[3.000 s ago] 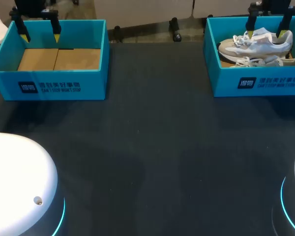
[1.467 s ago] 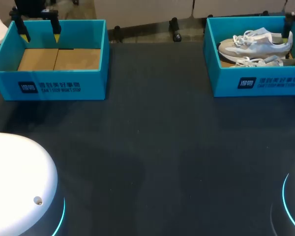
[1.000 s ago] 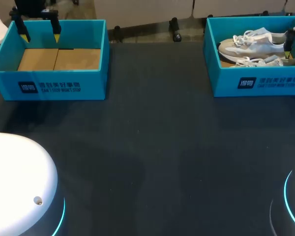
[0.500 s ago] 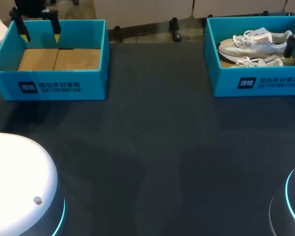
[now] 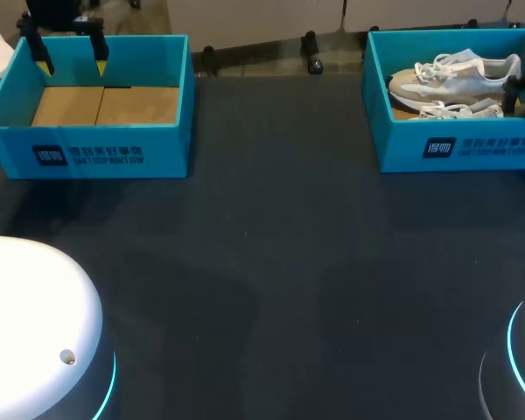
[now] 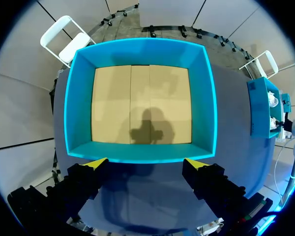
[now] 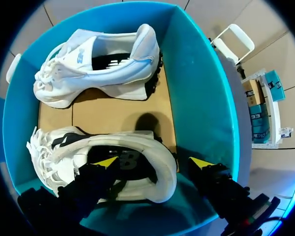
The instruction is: Take the shoe out of the shoebox, open the shoe tongue, remove and reinsert the insole, then place the shoe into the shoebox
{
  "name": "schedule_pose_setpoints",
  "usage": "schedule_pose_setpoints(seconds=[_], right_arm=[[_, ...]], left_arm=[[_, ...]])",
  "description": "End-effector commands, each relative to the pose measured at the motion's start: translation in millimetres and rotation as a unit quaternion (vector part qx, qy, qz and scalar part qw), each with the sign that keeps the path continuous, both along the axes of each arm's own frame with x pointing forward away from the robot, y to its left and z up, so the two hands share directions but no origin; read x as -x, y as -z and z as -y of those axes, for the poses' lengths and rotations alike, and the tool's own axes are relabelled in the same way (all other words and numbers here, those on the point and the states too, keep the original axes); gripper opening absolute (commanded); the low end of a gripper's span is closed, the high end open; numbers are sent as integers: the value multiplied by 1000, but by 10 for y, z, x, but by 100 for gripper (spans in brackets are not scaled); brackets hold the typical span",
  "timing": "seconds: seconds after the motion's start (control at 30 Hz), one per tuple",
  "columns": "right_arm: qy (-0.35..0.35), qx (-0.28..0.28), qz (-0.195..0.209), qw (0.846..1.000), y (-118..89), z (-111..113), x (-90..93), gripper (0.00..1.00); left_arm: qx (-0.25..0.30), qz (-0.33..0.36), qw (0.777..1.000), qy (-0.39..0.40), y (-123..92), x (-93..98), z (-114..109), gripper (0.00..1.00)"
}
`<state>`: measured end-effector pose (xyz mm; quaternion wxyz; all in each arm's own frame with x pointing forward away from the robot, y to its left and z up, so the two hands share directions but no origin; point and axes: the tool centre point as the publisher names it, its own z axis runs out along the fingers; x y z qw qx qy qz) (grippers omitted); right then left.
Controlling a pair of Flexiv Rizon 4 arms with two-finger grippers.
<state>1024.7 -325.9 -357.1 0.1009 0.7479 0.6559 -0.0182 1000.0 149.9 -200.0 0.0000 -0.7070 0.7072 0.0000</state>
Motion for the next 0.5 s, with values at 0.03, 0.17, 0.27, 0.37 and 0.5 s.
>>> schedule_pose_setpoints(seconds=[0.03, 0.17, 0.27, 0.37, 0.5], right_arm=[[3, 4, -5, 1000, 51, 4, -24, 82], [4, 6, -8, 1000, 81, 17, -17, 83], [4, 7, -11, 1000, 111, 26, -22, 83], [2, 11, -15, 1000, 142, 30, -35, 76], [2, 15, -18, 1000, 153, 28, -45, 47]], left_arm=[[0, 0, 1000, 0, 0, 0, 0, 100], [0, 0, 1000, 0, 0, 0, 0, 100], [0, 0, 1000, 0, 0, 0, 0, 100], [0, 0, 1000, 0, 0, 0, 0, 100], [0, 0, 1000, 0, 0, 0, 0, 100]])
